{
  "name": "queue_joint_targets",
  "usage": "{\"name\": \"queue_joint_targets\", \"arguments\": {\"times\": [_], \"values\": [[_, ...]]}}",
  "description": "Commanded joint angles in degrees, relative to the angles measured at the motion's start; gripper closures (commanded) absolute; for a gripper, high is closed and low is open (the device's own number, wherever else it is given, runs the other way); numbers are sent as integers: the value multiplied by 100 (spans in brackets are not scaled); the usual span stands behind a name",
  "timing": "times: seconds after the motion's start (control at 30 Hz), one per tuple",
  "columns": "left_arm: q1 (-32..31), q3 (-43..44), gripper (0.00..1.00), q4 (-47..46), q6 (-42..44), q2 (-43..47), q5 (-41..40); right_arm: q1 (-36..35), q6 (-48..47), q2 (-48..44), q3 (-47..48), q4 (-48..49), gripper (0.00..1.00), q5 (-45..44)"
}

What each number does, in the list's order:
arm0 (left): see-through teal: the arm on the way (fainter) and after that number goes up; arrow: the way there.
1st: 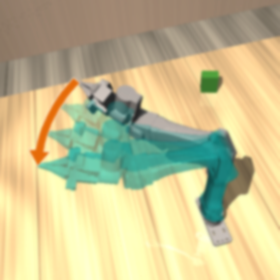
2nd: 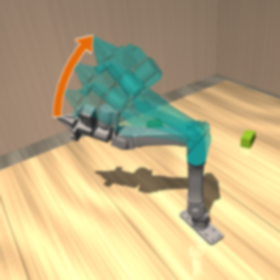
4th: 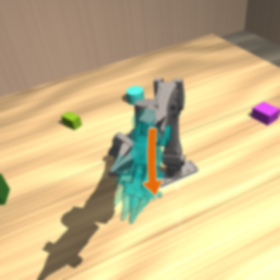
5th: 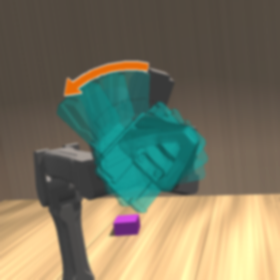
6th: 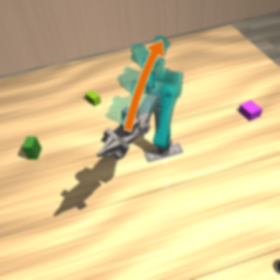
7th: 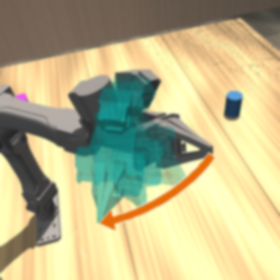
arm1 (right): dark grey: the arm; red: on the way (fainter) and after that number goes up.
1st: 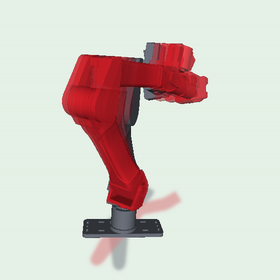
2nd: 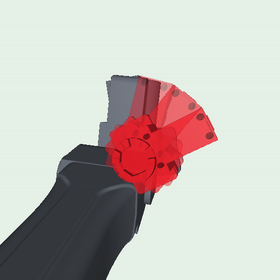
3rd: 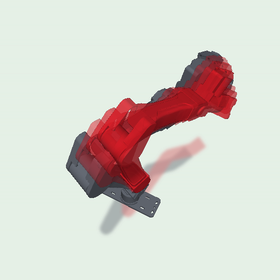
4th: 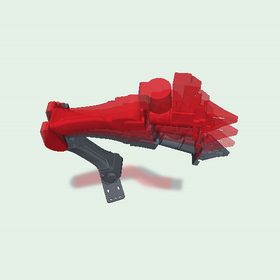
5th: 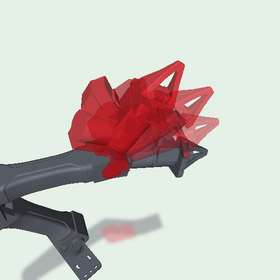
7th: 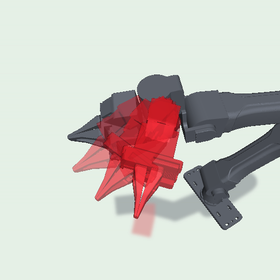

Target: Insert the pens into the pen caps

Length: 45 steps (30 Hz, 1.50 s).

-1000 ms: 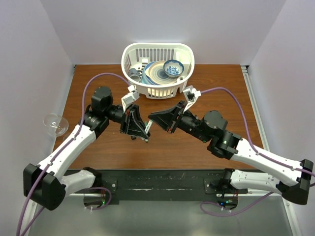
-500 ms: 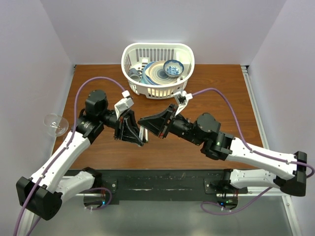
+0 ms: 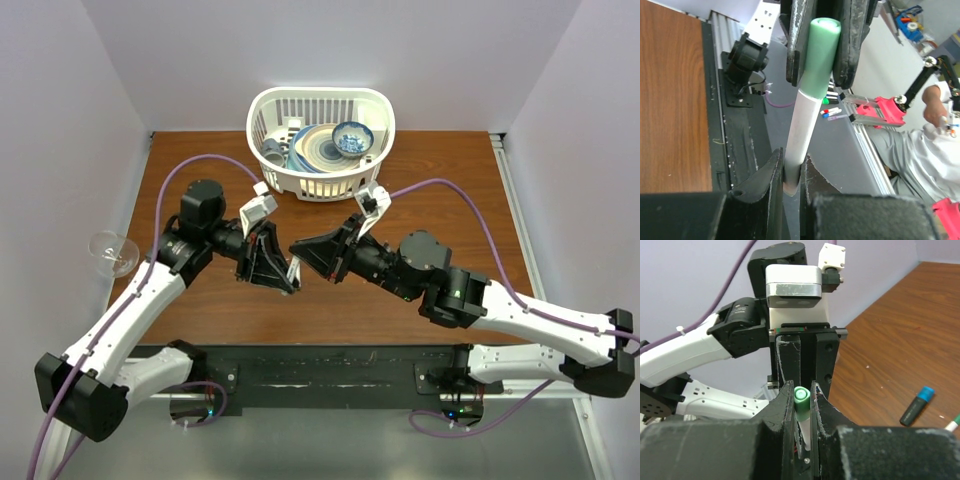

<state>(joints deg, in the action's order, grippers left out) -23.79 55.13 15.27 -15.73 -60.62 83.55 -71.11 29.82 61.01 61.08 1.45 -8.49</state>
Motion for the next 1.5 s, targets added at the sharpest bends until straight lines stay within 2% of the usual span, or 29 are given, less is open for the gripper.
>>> {"name": "queue_joint_targets", "arguments": {"times": [0.0, 0.1, 0.2, 0.27, 0.3, 0.33, 0.47, 0.57, 0.7, 0.8, 0.93, 1.03, 1.1, 1.23, 1.3, 1.4, 1.47], "values": [[296, 332, 100, -2121, -1071, -196, -1684, -1387, 411, 614, -975, -2790, 100, 2970], [305, 147, 100, -2554, -1661, -152, -1525, -1598, 77, 614, -948, -3264, 100, 2249], [279, 234, 100, -2301, -1679, -64, -1639, -1608, 233, 605, -1194, -2934, 100, 2325], [270, 576, 100, -1575, -1146, -55, -1919, -1695, 383, 684, -1046, -3176, 100, 2046], [235, 760, 100, -587, -830, -107, -2165, -1722, 436, 692, -871, -3352, 100, 1957], [217, 945, 100, -299, -522, -108, -2341, -1748, 567, 640, -835, -3379, 100, 1687], [208, 797, 100, -445, -669, 24, -2615, -1844, 1279, 885, -748, -2555, 100, 1868], [200, 797, 100, -280, -564, 24, -2757, -2116, 1386, 1438, -309, -2650, 100, 1745], [199, 1104, 100, 468, -107, -38, -3098, -2196, 1500, 1484, -342, -2869, 100, 1676], [199, 904, 100, 4, -465, 59, -2581, -2223, 939, 1195, -640, -2720, 100, 1921], [199, 753, 100, -112, -370, 244, -2282, -2205, 245, 685, -615, -3440, 100, 1755], [199, 631, 100, -128, -369, 244, -2264, -2188, 304, 578, -579, -3582, 100, 1895], [199, 438, 100, -497, -588, 261, -2256, -2196, 357, 727, -597, -3222, 100, 2201], [199, 261, 100, -867, -712, 174, -2167, -2205, 550, 737, -580, -2766, 100, 2220], [199, 191, 100, -920, -756, 147, -2088, -2205, 603, 737, -457, -2852, 100, 2019], [199, 15, 100, -868, -757, 235, -2228, -2188, 954, 640, -36, -3054, 99, 1072], [199, -133, 100, -587, -669, 313, -2499, -2170, 1165, 526, 368, -3378, 82, 9]]}}
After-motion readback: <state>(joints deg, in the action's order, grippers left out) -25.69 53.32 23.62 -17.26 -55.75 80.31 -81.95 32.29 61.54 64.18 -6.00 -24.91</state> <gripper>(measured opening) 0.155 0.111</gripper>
